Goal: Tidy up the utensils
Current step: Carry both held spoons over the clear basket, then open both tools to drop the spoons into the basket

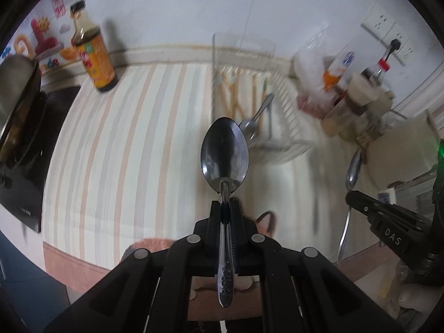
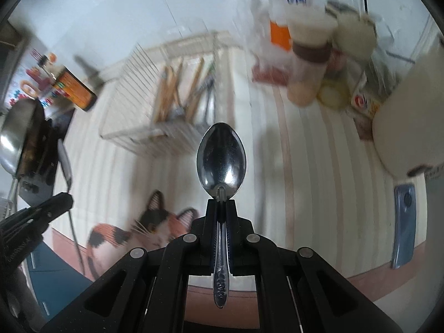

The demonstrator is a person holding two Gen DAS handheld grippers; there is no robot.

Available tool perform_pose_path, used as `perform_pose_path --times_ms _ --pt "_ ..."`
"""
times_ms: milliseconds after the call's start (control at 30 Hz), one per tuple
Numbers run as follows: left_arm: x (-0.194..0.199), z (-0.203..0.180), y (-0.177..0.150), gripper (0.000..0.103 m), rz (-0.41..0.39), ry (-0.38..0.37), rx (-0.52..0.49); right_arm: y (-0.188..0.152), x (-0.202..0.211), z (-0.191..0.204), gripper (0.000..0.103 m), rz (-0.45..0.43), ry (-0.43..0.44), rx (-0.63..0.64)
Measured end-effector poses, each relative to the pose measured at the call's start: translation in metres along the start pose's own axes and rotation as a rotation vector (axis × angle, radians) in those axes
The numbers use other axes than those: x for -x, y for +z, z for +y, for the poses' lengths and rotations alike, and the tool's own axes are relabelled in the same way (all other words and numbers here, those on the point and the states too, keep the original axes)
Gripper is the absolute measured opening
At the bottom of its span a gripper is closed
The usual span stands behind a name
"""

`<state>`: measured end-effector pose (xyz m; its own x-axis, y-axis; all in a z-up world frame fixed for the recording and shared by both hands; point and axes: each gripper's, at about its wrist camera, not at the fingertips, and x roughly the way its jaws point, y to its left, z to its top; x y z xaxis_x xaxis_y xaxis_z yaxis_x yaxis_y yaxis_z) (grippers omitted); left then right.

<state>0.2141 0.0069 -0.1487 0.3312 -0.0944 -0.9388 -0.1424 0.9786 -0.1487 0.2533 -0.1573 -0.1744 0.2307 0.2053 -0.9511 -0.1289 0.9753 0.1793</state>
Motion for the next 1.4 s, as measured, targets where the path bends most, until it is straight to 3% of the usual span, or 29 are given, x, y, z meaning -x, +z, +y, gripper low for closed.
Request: perform_pose_path --times_ms 300,467,633,833,1033,1100,1133,1167,1200,1233,1267,1400 --pt "0.026 -0.025 0.061 0.004 -0.069 -0.077 -0.031 0.062 0.043 0.010 0.006 -0.111 0.071 0.002" --pt "0.014 -0.020 0.105 0.004 -0.014 -0.188 0.030 0.110 0.041 0.012 0.006 -0.119 0.127 -0.023" --pt "-0.013 -0.014 0.145 0.004 0.028 -0.232 0.073 0.153 0.008 0.010 0.006 -0.070 0.180 -0.064" --pt "-0.061 -0.001 0.174 0.004 0.105 -0.213 0.114 0.180 -0.051 0.017 0.006 0.014 0.160 -0.060" --pt "-0.087 0.005 0.176 0.005 0.141 -0.161 0.121 0.186 -0.099 0.020 0.008 0.100 0.121 -0.054" --pt "-0.090 0.007 0.174 0.006 0.141 -0.133 0.127 0.182 -0.105 0.019 0.015 0.108 0.110 -0.047" --pt "-0.089 0.006 0.172 0.006 0.133 -0.097 0.121 0.180 -0.105 0.019 0.028 0.102 0.097 -0.040" --pt "-0.087 0.006 0.168 0.012 0.119 -0.062 0.115 0.177 -0.104 0.019 0.041 0.092 0.081 -0.029" --pt "-0.086 0.006 0.166 0.016 0.108 -0.036 0.112 0.175 -0.101 0.018 0.046 0.079 0.066 -0.021" --pt "-0.083 0.007 0.161 0.028 0.089 0.014 0.106 0.173 -0.097 0.016 0.053 0.055 0.054 -0.002" --pt "-0.081 0.007 0.157 0.047 0.074 0.044 0.102 0.169 -0.093 0.015 0.058 0.038 0.025 0.014" --pt "-0.066 0.011 0.135 0.075 -0.019 0.155 0.083 0.147 -0.076 0.012 0.079 -0.029 -0.108 0.082"
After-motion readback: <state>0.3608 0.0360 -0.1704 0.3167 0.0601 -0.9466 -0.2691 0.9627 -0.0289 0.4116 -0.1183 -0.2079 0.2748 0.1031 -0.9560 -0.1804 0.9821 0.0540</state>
